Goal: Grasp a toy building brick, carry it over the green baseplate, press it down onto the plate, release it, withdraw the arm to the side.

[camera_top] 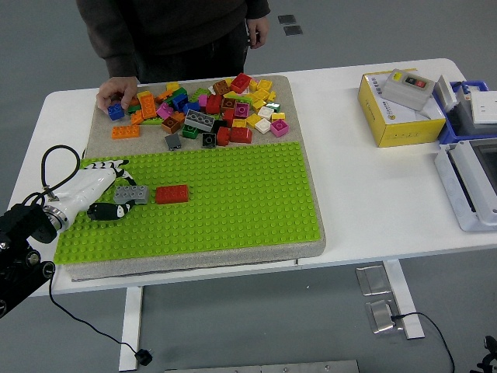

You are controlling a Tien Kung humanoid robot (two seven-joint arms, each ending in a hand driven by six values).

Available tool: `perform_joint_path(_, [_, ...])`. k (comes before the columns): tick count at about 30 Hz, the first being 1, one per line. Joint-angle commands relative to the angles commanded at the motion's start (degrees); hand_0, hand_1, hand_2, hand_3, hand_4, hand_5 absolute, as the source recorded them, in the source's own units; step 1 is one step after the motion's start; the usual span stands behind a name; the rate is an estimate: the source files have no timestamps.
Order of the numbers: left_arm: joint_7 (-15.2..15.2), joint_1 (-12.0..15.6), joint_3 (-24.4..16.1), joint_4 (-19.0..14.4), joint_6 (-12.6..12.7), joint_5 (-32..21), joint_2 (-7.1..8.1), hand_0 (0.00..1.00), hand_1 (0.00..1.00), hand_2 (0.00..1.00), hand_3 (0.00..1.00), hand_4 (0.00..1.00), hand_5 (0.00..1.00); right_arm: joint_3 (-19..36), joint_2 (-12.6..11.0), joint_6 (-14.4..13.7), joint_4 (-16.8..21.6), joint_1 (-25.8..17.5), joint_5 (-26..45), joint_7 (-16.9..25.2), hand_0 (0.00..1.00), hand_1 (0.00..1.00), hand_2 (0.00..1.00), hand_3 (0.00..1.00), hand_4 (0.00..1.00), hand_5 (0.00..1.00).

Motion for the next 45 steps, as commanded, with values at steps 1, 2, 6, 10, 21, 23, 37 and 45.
perform_joint_path(1, [0.1,-0.1,0.0,0.1,-0.1,-0.1,-0.25,0.998,0.998,0.998,0.601,0.595,0.213,0.0,0.0,0.0,0.0,0.0,0.0,0.0,0.639,0.627,0.671,0.76,0.561,0.998])
perform_joint_path(2, [0.2,-0.2,0.0,0.2,-0.1,-0.1,-0.46,0.998,0.998,0.998,0.601,0.595,0.213,0.0,0.0,0.0,0.0,0.0,0.0,0.1,0.639,0.627,0.671,0.76,0.561,0.998])
perform_joint_path(6, [0.5,-0.4,-0.3,0.6,-0.2,-0.2,-1.34,0.998,0.998,0.998,0.601,0.594,0.213,0.1,0.0,0.0,0.0,0.0,0.0,0.1,0.64,0.628,0.669,0.757,0.56,0.998])
perform_joint_path(10, [0.7,-0.5,-0.3,0.8,-0.3,-0.4,-1.81,0.998,0.998,0.998,0.601,0.595,0.213,0.0,0.0,0.0,-0.1,0.0,0.1,0.2,0.64,0.627,0.668,0.756,0.561,0.998])
perform_joint_path(21, [1.0,-0.3,-0.7,1.0,-0.6,-0.7,-2.3,0.998,0.998,0.998,0.601,0.598,0.216,-0.1,0.0,0.0,-0.1,-0.1,0.3,0.4,0.64,0.628,0.667,0.757,0.562,0.998])
perform_joint_path(23, [1.1,-0.3,-0.7,1.0,-0.6,-0.7,-2.31,0.998,0.998,0.998,0.601,0.598,0.216,-0.1,0.0,0.0,-0.1,-0.1,0.3,0.5,0.64,0.628,0.667,0.757,0.562,0.998])
perform_joint_path(37, [2.6,-0.3,-0.7,0.8,-1.4,-0.2,-2.35,0.998,0.998,0.998,0.601,0.602,0.219,-0.1,0.0,0.1,-0.2,-0.2,0.5,0.6,0.64,0.627,0.666,0.757,0.564,0.998])
perform_joint_path(45, [3.7,-0.2,-0.7,0.6,-2.1,-0.8,-2.56,0.998,0.998,0.998,0.601,0.605,0.222,0.0,0.1,0.1,-0.1,-0.2,0.1,0.3,0.64,0.627,0.667,0.756,0.565,0.998])
